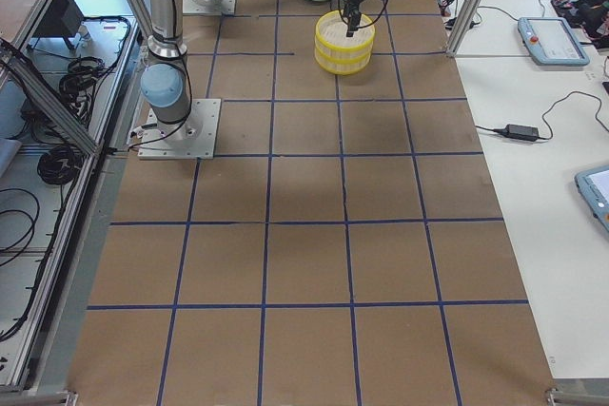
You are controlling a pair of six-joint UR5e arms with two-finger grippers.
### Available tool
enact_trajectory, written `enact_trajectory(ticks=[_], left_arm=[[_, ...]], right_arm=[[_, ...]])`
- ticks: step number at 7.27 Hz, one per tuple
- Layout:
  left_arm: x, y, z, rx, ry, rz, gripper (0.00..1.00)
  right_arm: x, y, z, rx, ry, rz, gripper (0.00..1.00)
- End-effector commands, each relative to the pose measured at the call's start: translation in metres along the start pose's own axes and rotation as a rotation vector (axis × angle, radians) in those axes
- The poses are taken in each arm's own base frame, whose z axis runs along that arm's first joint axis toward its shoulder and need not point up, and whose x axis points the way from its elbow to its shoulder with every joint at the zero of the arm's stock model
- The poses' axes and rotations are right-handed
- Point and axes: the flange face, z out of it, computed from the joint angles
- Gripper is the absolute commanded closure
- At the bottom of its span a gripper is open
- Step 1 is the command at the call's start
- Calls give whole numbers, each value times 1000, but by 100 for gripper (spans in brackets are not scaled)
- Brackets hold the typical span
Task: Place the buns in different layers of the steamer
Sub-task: 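Move the right gripper to the steamer rim while the left reaches the plate, then grip the top steamer tier rim with right while left grasps white bun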
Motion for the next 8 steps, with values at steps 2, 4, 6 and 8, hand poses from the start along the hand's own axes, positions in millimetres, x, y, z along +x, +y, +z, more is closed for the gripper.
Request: enact_trajectory(ticks=[2,4,6,8], left_arm=[[-12,-24,46,-45,-34,0,34],[-11,-22,42,-43,-32,-14,96],[-9,-18,28,-13,-36,-15,100],[13,0,-33,102,-73,-38,100]], right_arm=[[-5,-24,95,17,4,13,6],[-7,-20,94,9,-2,22,74],[-6,-17,96,-2,-7,41,94],[-4,-6,70,10,6,64,97]])
